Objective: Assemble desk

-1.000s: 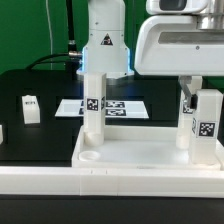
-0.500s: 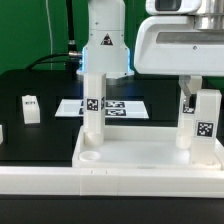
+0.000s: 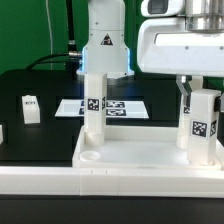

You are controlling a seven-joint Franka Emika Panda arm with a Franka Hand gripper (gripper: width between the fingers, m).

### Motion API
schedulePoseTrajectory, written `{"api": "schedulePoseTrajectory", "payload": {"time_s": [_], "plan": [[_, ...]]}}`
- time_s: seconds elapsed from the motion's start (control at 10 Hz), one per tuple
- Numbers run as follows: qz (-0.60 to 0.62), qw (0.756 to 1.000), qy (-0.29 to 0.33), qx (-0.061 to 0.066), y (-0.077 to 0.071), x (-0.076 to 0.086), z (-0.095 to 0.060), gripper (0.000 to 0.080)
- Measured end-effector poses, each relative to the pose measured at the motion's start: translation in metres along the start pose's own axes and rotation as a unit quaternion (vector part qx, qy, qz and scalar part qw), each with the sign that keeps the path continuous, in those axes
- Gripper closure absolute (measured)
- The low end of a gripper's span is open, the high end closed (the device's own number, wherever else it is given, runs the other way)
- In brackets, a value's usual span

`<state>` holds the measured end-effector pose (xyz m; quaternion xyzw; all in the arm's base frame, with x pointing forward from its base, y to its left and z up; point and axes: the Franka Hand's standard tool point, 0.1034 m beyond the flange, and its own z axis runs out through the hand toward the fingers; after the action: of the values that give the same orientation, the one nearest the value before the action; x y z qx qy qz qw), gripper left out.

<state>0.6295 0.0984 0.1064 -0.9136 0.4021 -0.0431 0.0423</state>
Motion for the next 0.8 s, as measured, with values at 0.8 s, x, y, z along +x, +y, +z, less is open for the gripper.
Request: {"api": "schedulePoseTrajectory", "payload": {"time_s": [0.8], "plan": [[0.259,0.966,-0.004,0.001,-0.0013,-0.0002,-0.0003,0.0509]]}}
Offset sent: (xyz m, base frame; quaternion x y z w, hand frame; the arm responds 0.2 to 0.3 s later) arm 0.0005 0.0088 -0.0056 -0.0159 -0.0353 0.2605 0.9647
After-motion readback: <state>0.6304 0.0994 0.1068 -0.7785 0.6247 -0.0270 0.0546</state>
